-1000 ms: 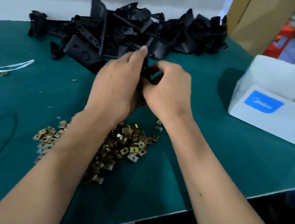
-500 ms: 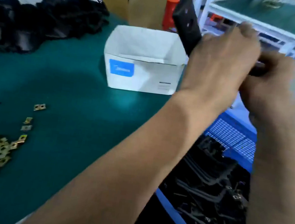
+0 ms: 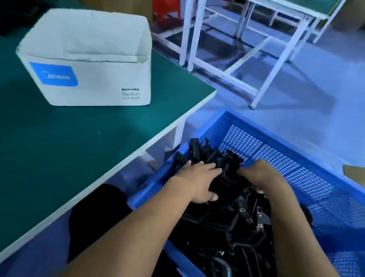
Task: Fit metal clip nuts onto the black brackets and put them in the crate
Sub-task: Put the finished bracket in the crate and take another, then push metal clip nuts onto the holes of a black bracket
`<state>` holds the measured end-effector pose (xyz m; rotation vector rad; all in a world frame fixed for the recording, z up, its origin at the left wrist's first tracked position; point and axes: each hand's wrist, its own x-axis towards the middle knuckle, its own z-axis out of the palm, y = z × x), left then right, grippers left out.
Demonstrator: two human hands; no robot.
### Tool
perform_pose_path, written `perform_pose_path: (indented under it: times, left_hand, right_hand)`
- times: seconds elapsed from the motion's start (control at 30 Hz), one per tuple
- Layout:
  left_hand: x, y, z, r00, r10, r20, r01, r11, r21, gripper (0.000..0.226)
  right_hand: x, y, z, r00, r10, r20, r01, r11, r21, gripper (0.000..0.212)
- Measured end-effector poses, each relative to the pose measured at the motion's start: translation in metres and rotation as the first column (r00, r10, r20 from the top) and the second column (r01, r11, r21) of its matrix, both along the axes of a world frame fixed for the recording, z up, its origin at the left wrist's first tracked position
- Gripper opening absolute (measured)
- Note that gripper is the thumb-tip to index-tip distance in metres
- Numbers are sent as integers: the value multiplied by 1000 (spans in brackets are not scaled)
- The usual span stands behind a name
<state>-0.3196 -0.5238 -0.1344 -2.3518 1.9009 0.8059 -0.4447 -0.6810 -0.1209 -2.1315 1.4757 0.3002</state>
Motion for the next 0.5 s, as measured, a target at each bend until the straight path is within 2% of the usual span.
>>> perform_pose_path:
  times: [0.1, 0.23, 0.3, 0.37, 0.43, 0.5]
  left_hand:
    - [-15, -3, -15, 996, -2, -86, 6, 999, 41, 95]
    - [-26, -16, -9, 996, 6, -94, 4, 994, 110, 102]
    - [-28, -18, -5, 997, 9, -77, -2, 997, 83, 104]
    - [-28, -16, -2, 998, 22, -67, -22, 1000, 1, 104]
    - [-22, -12, 4, 995, 50, -83, -57, 995, -87, 101]
    - [-15, -9, 14, 985, 104, -140, -131, 970, -206, 90]
  right_hand:
    - [-12, -11, -8, 998, -50, -34, 53, 996, 75, 34]
    - [-16, -11, -16, 993, -89, -80, 99, 986, 130, 34]
    - [-15, -12, -18, 993, -73, -90, 79, 995, 61, 43]
    - [-13, -14, -15, 996, -67, -63, 62, 995, -84, 53]
    - [-7, -14, -4, 996, -82, 26, 85, 982, -166, 54]
    - [3, -10, 13, 983, -96, 158, 128, 970, -208, 47]
